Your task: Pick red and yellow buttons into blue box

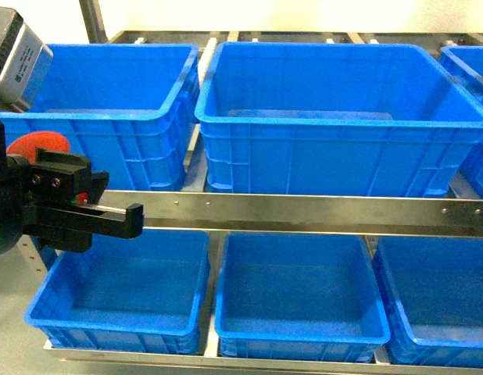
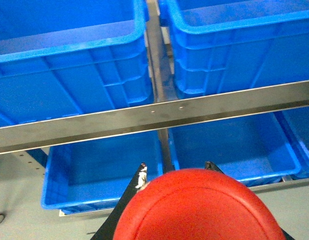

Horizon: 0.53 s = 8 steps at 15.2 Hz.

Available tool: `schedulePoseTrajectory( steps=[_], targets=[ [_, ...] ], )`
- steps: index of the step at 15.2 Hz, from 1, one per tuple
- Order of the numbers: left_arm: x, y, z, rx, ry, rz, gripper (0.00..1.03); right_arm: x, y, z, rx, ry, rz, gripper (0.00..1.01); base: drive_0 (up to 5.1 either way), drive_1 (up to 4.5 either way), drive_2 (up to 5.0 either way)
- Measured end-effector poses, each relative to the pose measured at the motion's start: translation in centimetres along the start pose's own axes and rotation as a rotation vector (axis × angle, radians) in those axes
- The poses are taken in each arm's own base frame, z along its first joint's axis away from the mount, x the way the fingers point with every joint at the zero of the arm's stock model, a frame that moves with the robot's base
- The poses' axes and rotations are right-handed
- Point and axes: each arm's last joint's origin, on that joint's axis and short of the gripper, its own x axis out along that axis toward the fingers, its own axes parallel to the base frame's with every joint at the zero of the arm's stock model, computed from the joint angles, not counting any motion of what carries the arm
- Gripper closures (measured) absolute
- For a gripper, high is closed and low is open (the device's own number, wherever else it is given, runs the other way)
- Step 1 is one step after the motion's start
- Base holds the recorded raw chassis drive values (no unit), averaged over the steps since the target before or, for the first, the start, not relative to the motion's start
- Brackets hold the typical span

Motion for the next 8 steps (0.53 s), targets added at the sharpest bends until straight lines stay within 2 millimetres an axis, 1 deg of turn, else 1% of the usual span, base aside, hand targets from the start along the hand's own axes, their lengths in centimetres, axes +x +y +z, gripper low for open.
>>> schedulePoseTrajectory(
  steps=[1,2,8],
  targets=[
    [-0.06,-0.26,0.03,0.002,-0.004,-0.016,0.78,0.04,-0.14,-0.03,0.001,0.004,-0.008,0.71,0.0,0.0,0.0],
    [-0.08,-0.3,0.02,0.003,-0.003,-0.019,0.78,0.03,-0.13,0.01,0.002,-0.001,-0.01,0.71,0.2,3.12,-2.6],
    [-0.02,0.0,0.0,-0.001,-0.002,-0.003,0.78,0.03,-0.1,-0.01,0.001,0.001,-0.005,0.71,0.1,4.37,-4.2]
  ],
)
